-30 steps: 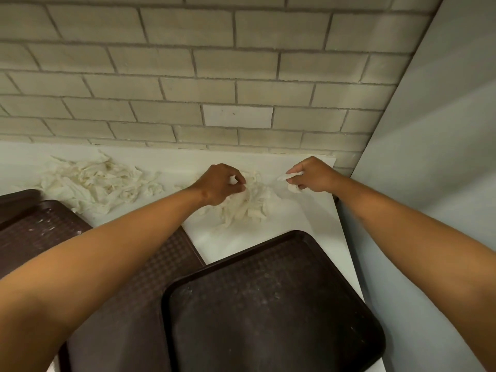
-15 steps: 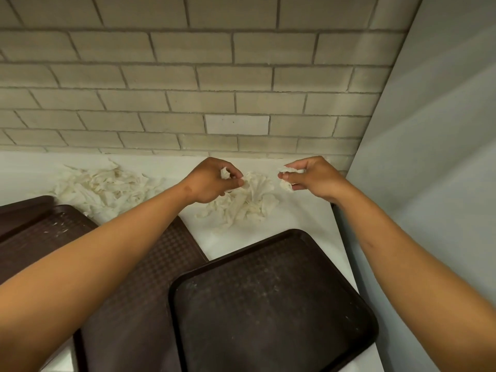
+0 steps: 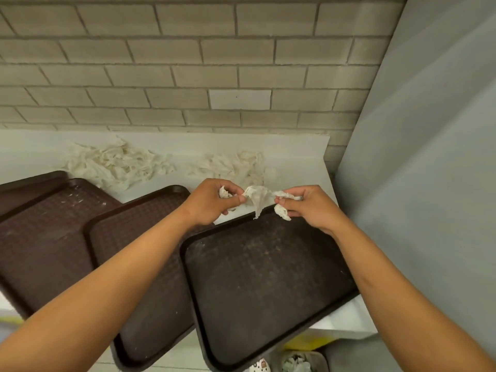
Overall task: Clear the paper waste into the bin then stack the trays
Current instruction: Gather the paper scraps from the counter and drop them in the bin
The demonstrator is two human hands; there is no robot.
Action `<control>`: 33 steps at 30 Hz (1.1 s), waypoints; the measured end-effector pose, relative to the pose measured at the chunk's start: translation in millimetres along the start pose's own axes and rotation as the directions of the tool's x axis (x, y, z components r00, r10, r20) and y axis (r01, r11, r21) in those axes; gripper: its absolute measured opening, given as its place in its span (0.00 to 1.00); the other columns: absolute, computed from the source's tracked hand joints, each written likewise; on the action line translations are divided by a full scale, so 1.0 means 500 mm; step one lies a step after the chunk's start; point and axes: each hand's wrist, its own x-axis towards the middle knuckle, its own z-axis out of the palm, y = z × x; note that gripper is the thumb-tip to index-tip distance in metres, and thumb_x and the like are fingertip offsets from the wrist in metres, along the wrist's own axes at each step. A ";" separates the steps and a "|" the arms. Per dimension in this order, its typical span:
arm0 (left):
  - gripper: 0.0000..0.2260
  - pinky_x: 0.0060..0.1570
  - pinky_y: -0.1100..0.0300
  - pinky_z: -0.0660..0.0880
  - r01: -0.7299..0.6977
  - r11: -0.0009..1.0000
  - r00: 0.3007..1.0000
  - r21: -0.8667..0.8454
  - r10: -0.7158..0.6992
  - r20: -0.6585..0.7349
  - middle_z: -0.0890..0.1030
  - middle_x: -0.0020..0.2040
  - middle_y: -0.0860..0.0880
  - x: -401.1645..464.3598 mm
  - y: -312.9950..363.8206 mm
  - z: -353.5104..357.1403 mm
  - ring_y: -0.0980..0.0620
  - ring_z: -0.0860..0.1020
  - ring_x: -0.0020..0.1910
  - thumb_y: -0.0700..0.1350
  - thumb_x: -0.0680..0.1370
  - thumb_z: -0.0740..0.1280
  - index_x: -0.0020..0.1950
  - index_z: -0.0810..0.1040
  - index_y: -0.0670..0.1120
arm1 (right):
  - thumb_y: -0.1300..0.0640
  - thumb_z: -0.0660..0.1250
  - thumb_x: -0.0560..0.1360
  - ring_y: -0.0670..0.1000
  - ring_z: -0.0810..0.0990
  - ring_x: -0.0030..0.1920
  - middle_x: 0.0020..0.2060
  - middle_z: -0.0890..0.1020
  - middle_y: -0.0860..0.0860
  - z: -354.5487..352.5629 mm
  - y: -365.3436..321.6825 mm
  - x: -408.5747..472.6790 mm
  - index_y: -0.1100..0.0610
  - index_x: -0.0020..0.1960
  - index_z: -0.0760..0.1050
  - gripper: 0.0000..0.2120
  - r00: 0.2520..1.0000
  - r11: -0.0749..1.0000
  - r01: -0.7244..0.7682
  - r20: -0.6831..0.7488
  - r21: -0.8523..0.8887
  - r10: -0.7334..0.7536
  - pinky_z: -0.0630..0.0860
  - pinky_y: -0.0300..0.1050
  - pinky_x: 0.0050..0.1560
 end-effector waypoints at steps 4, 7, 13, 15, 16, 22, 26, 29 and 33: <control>0.04 0.34 0.67 0.76 0.010 1.000 1.000 -0.017 -0.010 0.021 0.84 0.43 0.49 -0.069 -0.018 0.030 0.61 0.77 0.31 0.46 0.76 0.74 0.48 0.85 0.46 | 0.56 0.73 0.77 0.47 0.86 0.52 0.48 0.88 0.49 0.033 0.033 -0.075 0.54 0.57 0.85 0.09 0.999 0.998 -0.044 0.002 -0.036 0.044 0.82 0.41 0.52; 0.05 0.35 0.66 0.76 0.019 0.999 0.999 -0.042 -0.016 0.050 0.85 0.44 0.46 -0.127 -0.034 0.052 0.59 0.77 0.32 0.46 0.76 0.74 0.47 0.85 0.46 | 0.57 0.72 0.78 0.46 0.86 0.52 0.48 0.88 0.48 0.061 0.048 -0.142 0.54 0.57 0.85 0.08 0.997 0.996 -0.074 -0.011 -0.040 0.073 0.82 0.38 0.50; 0.04 0.36 0.63 0.78 -0.027 0.999 0.991 -0.044 0.033 0.132 0.85 0.43 0.47 -0.260 -0.058 0.103 0.57 0.79 0.35 0.47 0.76 0.74 0.47 0.85 0.48 | 0.58 0.72 0.78 0.49 0.86 0.52 0.48 0.88 0.51 0.113 0.076 -0.287 0.55 0.58 0.84 0.10 0.995 0.995 -0.093 -0.034 -0.028 0.092 0.82 0.40 0.49; 0.03 0.37 0.61 0.79 -0.036 0.998 0.988 -0.043 0.042 0.150 0.85 0.43 0.48 -0.300 -0.058 0.125 0.55 0.80 0.35 0.47 0.77 0.73 0.47 0.85 0.49 | 0.59 0.72 0.78 0.51 0.86 0.51 0.48 0.87 0.53 0.118 0.084 -0.336 0.56 0.58 0.84 0.10 0.995 0.996 -0.089 -0.040 -0.020 0.089 0.82 0.41 0.49; 0.03 0.37 0.61 0.80 -0.044 0.998 0.986 -0.037 0.049 0.161 0.85 0.44 0.49 -0.318 -0.055 0.137 0.53 0.81 0.36 0.48 0.77 0.73 0.47 0.86 0.50 | 0.59 0.72 0.78 0.52 0.86 0.52 0.49 0.87 0.54 0.117 0.087 -0.361 0.56 0.58 0.85 0.10 0.995 0.996 -0.088 -0.049 -0.027 0.086 0.82 0.42 0.50; 0.06 0.34 0.69 0.74 -0.096 0.995 0.963 -0.008 0.095 0.251 0.83 0.48 0.56 -0.390 -0.011 0.226 0.62 0.79 0.33 0.48 0.78 0.72 0.52 0.85 0.49 | 0.62 0.70 0.79 0.53 0.86 0.51 0.48 0.87 0.54 0.080 0.105 -0.503 0.56 0.57 0.85 0.09 0.985 0.995 -0.084 -0.155 -0.058 0.074 0.83 0.45 0.53; 0.07 0.35 0.72 0.71 -0.112 0.992 0.946 -0.061 0.125 0.298 0.83 0.47 0.54 -0.430 0.004 0.316 0.67 0.78 0.34 0.47 0.77 0.72 0.53 0.85 0.46 | 0.62 0.73 0.76 0.49 0.85 0.44 0.46 0.88 0.53 0.050 0.136 -0.587 0.57 0.57 0.85 0.10 0.956 0.990 -0.123 -0.275 -0.076 0.098 0.82 0.45 0.52; 0.07 0.37 0.72 0.71 -0.089 0.992 0.937 -0.091 0.114 0.331 0.83 0.44 0.56 -0.452 -0.016 0.394 0.68 0.77 0.35 0.46 0.77 0.73 0.52 0.85 0.45 | 0.64 0.73 0.76 0.48 0.85 0.44 0.45 0.88 0.51 0.040 0.179 -0.637 0.56 0.56 0.86 0.10 0.936 0.986 -0.156 -0.328 -0.060 0.128 0.81 0.44 0.51; 0.04 0.40 0.68 0.73 0.016 0.993 0.948 -0.115 0.021 0.319 0.84 0.44 0.53 -0.469 -0.085 0.493 0.65 0.77 0.37 0.44 0.76 0.74 0.49 0.85 0.46 | 0.65 0.71 0.77 0.48 0.86 0.46 0.45 0.88 0.50 0.047 0.278 -0.672 0.57 0.55 0.86 0.10 0.912 0.975 -0.221 -0.355 -0.005 0.205 0.82 0.41 0.50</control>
